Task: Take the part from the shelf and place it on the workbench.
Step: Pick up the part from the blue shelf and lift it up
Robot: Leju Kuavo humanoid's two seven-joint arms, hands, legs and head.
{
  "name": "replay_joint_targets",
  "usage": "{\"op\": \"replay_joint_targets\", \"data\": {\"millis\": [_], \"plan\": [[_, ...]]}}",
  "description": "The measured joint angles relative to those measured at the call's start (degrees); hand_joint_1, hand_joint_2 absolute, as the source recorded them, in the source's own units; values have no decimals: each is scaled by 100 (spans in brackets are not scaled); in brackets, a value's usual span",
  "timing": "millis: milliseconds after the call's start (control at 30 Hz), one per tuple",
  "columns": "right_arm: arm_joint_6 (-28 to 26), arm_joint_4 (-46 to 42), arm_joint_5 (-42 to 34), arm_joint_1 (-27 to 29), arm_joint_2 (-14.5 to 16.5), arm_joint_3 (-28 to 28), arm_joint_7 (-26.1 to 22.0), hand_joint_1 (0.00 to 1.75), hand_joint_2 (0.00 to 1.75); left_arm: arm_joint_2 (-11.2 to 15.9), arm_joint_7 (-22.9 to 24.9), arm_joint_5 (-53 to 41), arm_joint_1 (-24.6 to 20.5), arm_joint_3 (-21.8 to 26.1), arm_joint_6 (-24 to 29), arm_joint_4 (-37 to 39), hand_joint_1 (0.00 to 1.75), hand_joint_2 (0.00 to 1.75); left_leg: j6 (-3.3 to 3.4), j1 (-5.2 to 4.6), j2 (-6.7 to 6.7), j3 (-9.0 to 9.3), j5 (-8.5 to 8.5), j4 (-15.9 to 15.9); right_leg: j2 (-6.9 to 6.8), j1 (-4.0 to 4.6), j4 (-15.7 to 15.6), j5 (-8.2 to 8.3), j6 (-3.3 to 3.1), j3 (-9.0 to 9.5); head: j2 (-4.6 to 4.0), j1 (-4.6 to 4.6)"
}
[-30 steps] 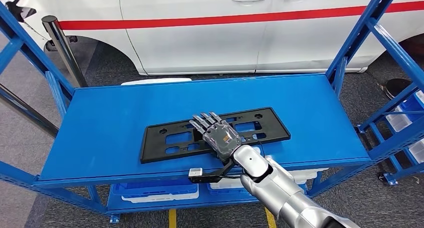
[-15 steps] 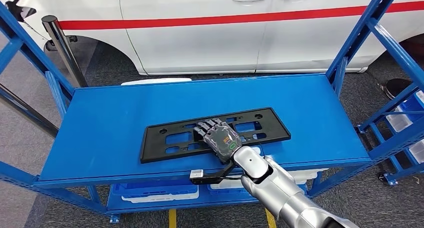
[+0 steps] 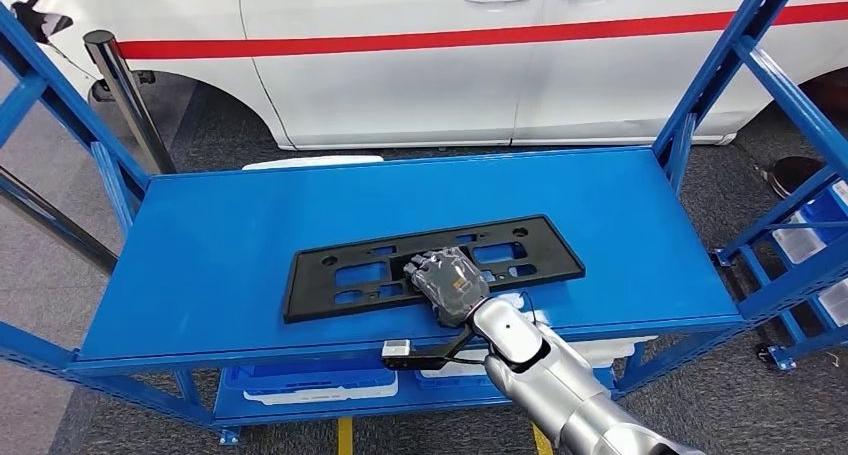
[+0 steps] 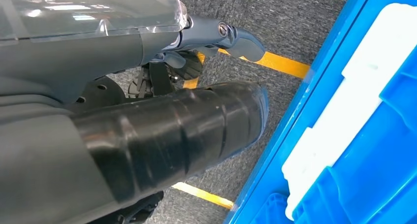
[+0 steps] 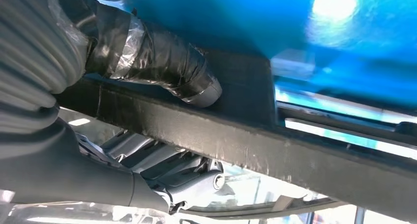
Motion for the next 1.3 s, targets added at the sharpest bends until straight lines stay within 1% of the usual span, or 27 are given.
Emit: {"op": "replay_joint_targets", "data": {"millis": [233,400,467,600,700,833,967,1133,1300], "plan": [[-372,-168,68,132,-25,-173,5,175,175,8,26,0,8,11,21,0,0,0,0,0,0,-2,-1,0,1,0,0,0,0,-3,0,0],[-477,-301,108,223,-58,-267,16,175,175,14,38,0,18,29,39,0,0,0,1,0,0,-2,-3,0,1,0,0,-1,0,-3,0,0],[-664,-417,168,302,-79,-314,29,175,175,15,56,0,20,40,63,0,0,0,1,0,0,-2,-3,0,1,0,0,-1,1,-3,0,0],[-1244,-1112,535,724,-154,-508,115,175,175,15,137,0,40,62,136,1,0,0,3,0,0,-4,-8,0,1,0,0,-6,7,-5,0,0],[-1448,-1786,987,1092,-204,-660,204,175,175,15,191,0,49,107,177,1,0,0,3,0,0,-5,-14,0,1,0,0,-10,11,-6,0,0],[-1522,-2569,1523,1499,-253,-773,272,175,175,15,217,0,61,149,198,-1,0,0,4,0,0,-7,-18,0,2,0,0,-14,12,-7,0,0],[-1525,-3100,1697,1718,-295,-784,290,175,175,13,219,0,65,160,198,-1,0,0,3,0,1,-7,-19,0,2,0,-1,-15,12,-6,0,0],[-1525,-3516,1796,1802,-345,-773,299,175,175,13,225,0,65,165,198,0,0,0,3,0,1,-7,-19,0,2,-1,0,-14,13,-3,0,0],[-1525,-3853,1852,1725,-450,-638,340,175,175,13,232,0,59,172,189,0,0,0,3,0,1,-6,-19,1,2,-1,0,-14,13,-3,0,0]]}}
